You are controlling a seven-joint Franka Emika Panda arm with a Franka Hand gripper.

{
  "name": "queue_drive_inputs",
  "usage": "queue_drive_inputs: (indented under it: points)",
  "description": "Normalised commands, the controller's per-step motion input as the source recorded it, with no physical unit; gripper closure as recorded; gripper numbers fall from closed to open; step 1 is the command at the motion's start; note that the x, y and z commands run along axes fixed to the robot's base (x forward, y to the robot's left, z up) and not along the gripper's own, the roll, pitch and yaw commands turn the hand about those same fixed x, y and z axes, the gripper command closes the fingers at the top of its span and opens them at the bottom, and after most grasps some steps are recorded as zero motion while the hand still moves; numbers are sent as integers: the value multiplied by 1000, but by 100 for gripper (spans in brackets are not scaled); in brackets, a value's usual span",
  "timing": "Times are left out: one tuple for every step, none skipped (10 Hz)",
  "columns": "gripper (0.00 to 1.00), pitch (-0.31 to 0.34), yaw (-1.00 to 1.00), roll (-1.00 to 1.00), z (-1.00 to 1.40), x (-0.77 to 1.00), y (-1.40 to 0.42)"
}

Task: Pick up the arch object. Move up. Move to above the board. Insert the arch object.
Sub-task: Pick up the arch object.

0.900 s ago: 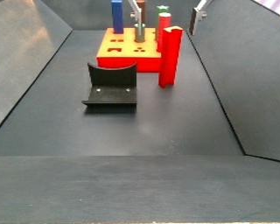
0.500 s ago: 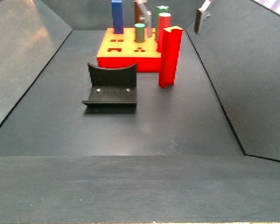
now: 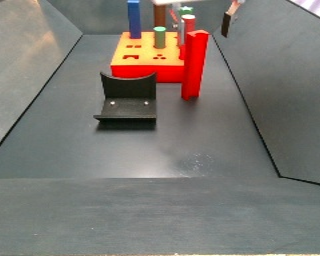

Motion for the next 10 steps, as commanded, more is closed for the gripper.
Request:
queue_drive_inputs:
  points:
    - [0, -69, 431, 20, -586, 123, -169]
    - [0, -30, 351, 60, -546, 157, -29]
    - [0, 0, 326, 126, -400, 71, 0]
    - [0, 0, 426, 177, -240, 0, -60]
    - [0, 0, 520, 146, -89, 0, -140]
    - [0, 0, 397, 106, 0, -46, -246]
    - [0, 0, 146, 54, 0, -6, -217]
    - [0, 0, 0, 0, 0, 0, 0]
    - [100, 0, 0, 0, 0, 0, 0]
    - [100, 0, 0, 0, 0, 0, 0]
